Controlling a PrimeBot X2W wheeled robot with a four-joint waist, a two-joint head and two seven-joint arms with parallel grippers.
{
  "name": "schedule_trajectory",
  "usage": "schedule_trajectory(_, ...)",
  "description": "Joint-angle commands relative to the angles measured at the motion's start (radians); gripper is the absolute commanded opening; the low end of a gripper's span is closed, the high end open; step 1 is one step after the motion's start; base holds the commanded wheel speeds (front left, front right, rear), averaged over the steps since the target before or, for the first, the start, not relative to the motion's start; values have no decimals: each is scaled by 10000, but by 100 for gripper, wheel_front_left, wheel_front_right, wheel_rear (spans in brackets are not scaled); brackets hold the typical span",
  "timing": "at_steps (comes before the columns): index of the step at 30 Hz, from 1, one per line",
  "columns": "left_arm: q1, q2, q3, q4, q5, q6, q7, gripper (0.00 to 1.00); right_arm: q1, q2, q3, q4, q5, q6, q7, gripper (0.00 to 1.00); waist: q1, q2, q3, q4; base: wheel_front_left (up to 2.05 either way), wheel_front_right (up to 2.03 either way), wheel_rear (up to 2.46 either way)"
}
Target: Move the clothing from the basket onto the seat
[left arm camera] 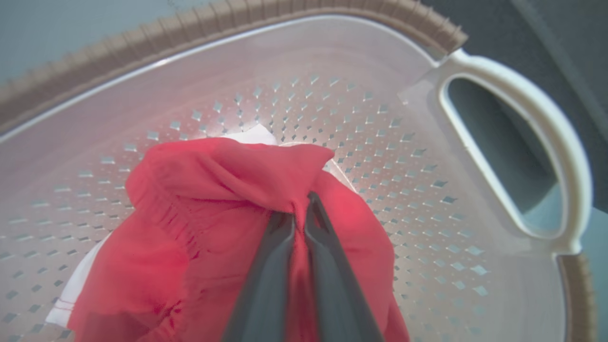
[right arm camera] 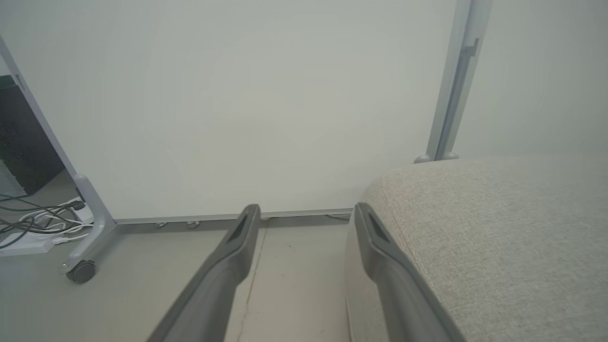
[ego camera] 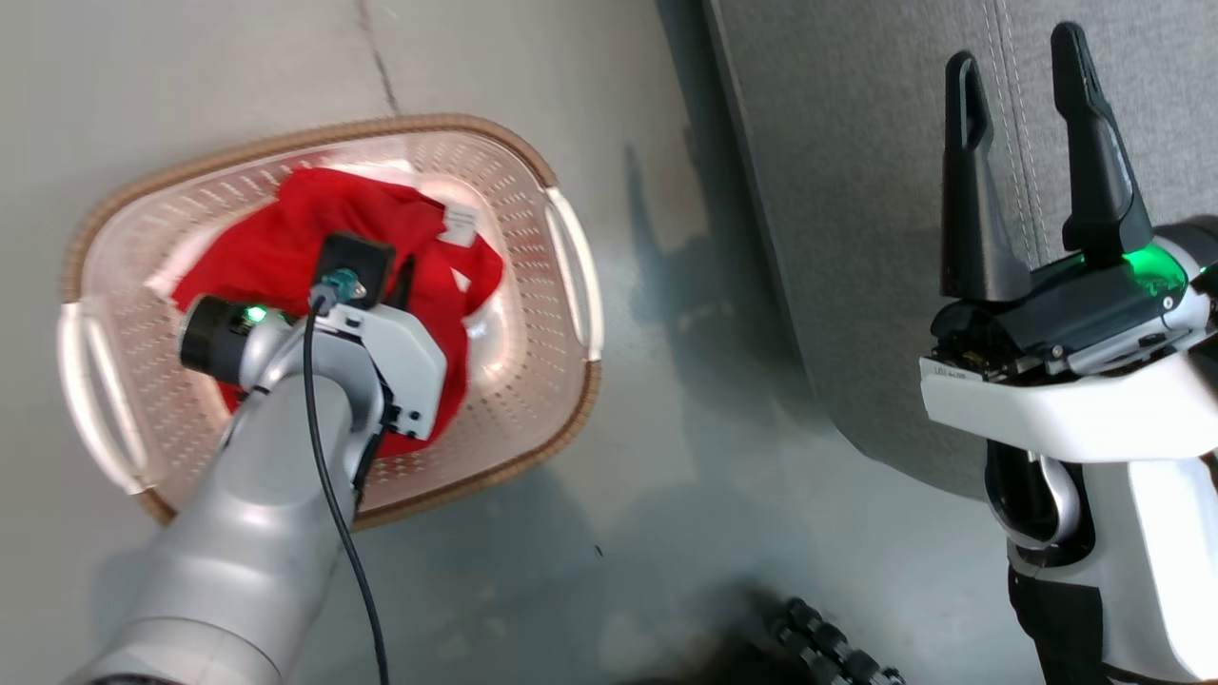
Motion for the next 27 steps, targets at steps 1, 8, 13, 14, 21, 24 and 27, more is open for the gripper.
schedule_trajectory(1, 197, -58, 54, -191, -163, 14, -228, 0, 178, -47, -86, 99, -137, 19, -48, 100, -1, 0, -741, 658, 0, 0, 0)
schedule_trajectory(8, 1202, -282, 259, -1648, -711, 223, -1075, 0, 716, -94, -340, 639, -753, 17, -32, 100, -1, 0, -2050, 1598, 0, 0, 0)
schedule_trajectory(13, 1868, -320, 288, -2815, -887, 379, -1236, 0, 1048, -307, -484, 1103, -1070, 18, -27, 100, -1, 0, -2873, 2096, 0, 0, 0)
schedule_trajectory(14, 2229, -337, 289, -3488, -973, 446, -1277, 0, 1226, -342, -620, 1320, -1107, 14, 22, 100, -1, 0, -3260, 2337, 0, 0, 0)
schedule_trajectory(21, 3215, -210, 706, -6232, -1045, 720, -1292, 0, 1750, -416, -894, 1655, -1181, 13, 354, 100, -1, 0, -4409, 2896, 0, 0, 0)
schedule_trajectory(24, 3574, -120, 980, -7351, -1028, 797, -1294, 0, 2036, -399, -967, 1714, -1172, 13, 518, 100, -1, 0, -4909, 3055, 0, 0, 0)
schedule_trajectory(27, 3877, -32, 1199, -8273, -994, 728, -1294, 0, 2313, -382, -959, 1786, -1186, 13, 672, 100, -1, 0, -5420, 3146, 0, 0, 0)
